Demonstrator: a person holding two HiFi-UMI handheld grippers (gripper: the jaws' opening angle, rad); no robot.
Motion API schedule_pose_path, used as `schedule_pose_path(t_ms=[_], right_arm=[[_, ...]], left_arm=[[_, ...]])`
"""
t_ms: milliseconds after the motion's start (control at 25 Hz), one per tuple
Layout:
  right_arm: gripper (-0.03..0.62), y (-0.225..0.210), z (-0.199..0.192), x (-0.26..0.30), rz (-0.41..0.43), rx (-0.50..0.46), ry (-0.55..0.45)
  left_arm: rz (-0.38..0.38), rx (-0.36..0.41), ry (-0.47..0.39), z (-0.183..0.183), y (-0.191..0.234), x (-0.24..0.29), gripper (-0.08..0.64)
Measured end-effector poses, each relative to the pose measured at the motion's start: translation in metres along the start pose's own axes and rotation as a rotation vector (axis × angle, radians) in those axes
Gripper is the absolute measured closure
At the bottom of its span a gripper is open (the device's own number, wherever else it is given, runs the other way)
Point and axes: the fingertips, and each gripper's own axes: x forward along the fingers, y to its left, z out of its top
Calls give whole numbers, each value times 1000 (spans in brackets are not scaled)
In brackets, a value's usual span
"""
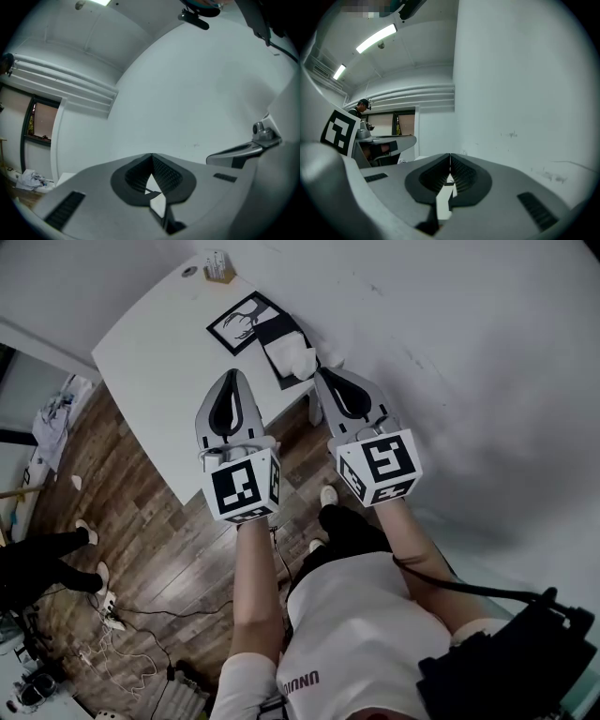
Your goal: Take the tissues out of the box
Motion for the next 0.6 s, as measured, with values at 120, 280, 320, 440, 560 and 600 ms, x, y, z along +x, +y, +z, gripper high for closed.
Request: schedule_pose_path(t_ms=[120, 280, 320, 440, 560, 600], right_arm=[[572, -10, 4, 12, 12, 1, -5], [572, -19, 7, 20, 29, -13, -7], [572, -21, 8, 21, 32, -14, -6], [572, -27, 8, 23, 37, -10, -3], [572, -29, 3, 26, 37, -5, 14], [572, -31, 1, 28, 36, -1, 19]], left_arm=[[13, 7, 12, -3, 2, 12, 548], [32, 7, 14, -3, 2, 24, 548], [39, 5, 12, -1, 2, 26, 548], [50, 8, 6, 4, 2, 31, 548], [56, 7, 9, 6, 5, 33, 548], [57, 3, 11, 6, 6, 35, 548]])
